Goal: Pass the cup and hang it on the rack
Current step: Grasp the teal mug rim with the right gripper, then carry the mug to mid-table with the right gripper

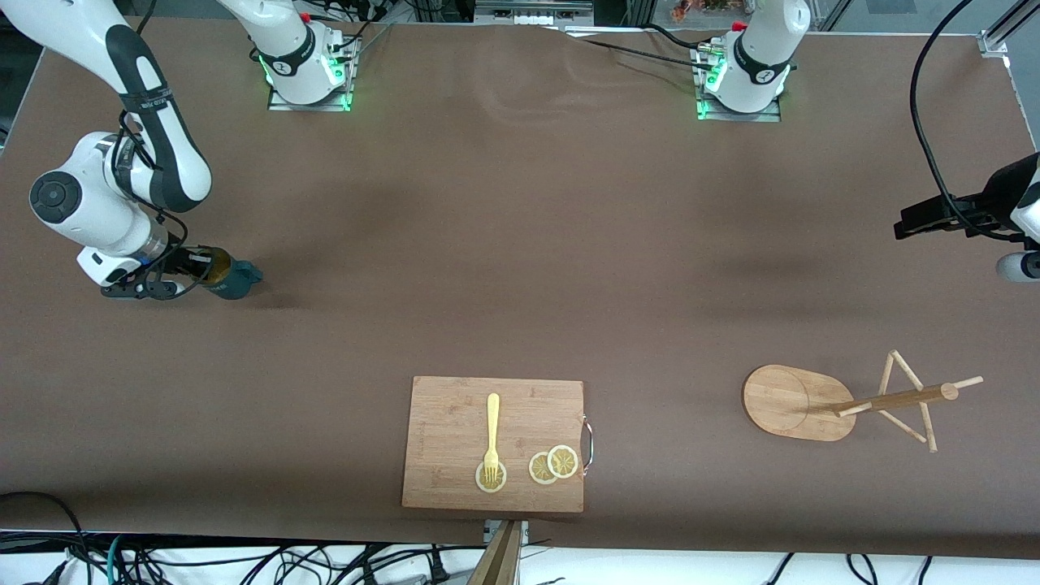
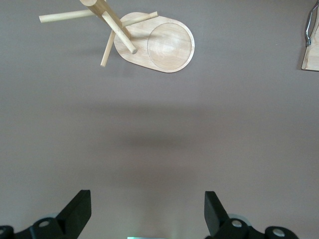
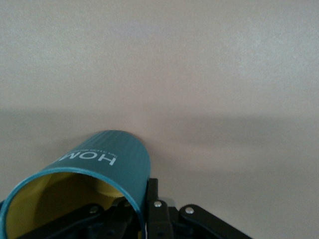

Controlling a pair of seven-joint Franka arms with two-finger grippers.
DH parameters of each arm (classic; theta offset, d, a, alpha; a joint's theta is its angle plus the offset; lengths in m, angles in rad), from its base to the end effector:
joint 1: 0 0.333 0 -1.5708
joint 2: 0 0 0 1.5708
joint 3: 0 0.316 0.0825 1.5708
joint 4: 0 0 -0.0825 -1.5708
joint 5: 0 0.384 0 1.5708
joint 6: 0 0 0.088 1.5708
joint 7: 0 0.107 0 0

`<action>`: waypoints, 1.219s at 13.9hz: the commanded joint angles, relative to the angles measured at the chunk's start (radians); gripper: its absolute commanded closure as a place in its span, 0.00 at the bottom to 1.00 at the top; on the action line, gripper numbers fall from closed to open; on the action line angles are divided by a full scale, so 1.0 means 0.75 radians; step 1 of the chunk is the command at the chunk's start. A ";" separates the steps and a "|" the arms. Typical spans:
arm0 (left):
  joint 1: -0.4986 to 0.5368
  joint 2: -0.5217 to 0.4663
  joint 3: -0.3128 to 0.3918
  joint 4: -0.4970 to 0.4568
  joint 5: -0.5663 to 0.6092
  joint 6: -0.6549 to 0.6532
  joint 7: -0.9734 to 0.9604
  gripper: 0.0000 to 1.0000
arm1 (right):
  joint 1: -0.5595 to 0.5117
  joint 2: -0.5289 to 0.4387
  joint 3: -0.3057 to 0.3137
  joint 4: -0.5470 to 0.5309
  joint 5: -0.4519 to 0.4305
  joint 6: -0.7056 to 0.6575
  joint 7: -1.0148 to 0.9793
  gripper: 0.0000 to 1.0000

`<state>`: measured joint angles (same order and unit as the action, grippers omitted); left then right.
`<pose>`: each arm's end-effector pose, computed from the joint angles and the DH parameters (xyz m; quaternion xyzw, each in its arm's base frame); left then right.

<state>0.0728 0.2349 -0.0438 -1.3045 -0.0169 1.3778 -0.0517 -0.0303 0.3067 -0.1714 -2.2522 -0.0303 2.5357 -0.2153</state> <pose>0.6043 0.0189 0.5960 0.9959 0.0394 -0.0807 0.0126 0.5291 -0.1091 0.2275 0.9991 0.0230 -0.0166 0.0315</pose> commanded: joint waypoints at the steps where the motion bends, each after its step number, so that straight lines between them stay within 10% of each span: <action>1: -0.007 0.022 -0.001 0.044 0.010 -0.013 -0.009 0.00 | 0.004 -0.020 0.028 0.033 0.024 -0.043 -0.024 1.00; 7: -0.007 0.020 -0.001 0.044 0.010 -0.013 -0.009 0.00 | 0.008 -0.037 0.236 0.413 0.028 -0.738 0.090 1.00; 13: 0.001 0.022 0.001 0.058 0.010 -0.015 -0.009 0.00 | 0.050 -0.025 0.643 0.536 0.034 -0.732 0.712 1.00; 17: 0.005 0.020 -0.001 0.062 0.010 -0.019 -0.005 0.00 | 0.396 0.241 0.654 0.818 0.030 -0.714 1.028 1.00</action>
<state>0.0765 0.2349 -0.0422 -1.2977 -0.0169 1.3778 -0.0518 0.1664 0.3538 0.3267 -1.7890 -0.0094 2.0112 0.4381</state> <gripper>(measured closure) 0.000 0.952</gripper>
